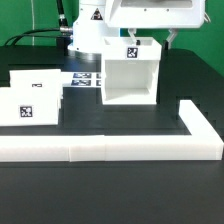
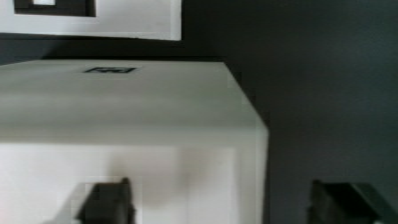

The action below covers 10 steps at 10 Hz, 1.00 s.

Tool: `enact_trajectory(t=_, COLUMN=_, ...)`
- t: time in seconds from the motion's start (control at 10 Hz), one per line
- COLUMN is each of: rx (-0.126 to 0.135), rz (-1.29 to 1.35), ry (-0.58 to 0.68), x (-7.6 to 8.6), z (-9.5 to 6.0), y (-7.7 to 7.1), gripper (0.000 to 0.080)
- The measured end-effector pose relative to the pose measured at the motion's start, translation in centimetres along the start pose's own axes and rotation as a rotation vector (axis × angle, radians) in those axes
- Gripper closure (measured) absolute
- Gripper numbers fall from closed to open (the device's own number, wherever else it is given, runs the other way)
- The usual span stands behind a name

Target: Assemble drawer

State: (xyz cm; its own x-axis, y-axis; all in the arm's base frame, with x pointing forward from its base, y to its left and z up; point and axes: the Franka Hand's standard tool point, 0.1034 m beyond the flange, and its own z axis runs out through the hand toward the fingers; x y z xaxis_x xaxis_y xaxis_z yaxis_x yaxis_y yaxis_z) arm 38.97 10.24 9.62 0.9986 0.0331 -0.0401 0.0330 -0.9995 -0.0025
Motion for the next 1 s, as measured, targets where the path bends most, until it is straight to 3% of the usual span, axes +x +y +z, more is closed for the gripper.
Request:
enact_trajectory(t=0.1, rx=0.0, rz=0.0, ry=0.0, x=0.0, z=0.01, y=0.0, gripper=0.0419)
enact_trajectory(t=0.2, rx=0.0, rz=0.0, ry=0.0, x=-0.01, z=0.01, y=0.0, gripper=0.0606)
enact_trajectory(t=0.3, rx=0.0, rz=0.0, ry=0.0, x=-0.01, z=0.02, y=0.0, gripper=0.0606)
enact_trajectory(t=0.4, rx=0.0, rz=0.0, ry=0.0, x=0.0, z=0.01, y=-0.01, gripper=0.0752)
enact_trajectory(t=1.0, rx=0.001, rz=-0.011, ry=0.001, x=0.26, z=0.01, y=0.05, gripper=0.0763)
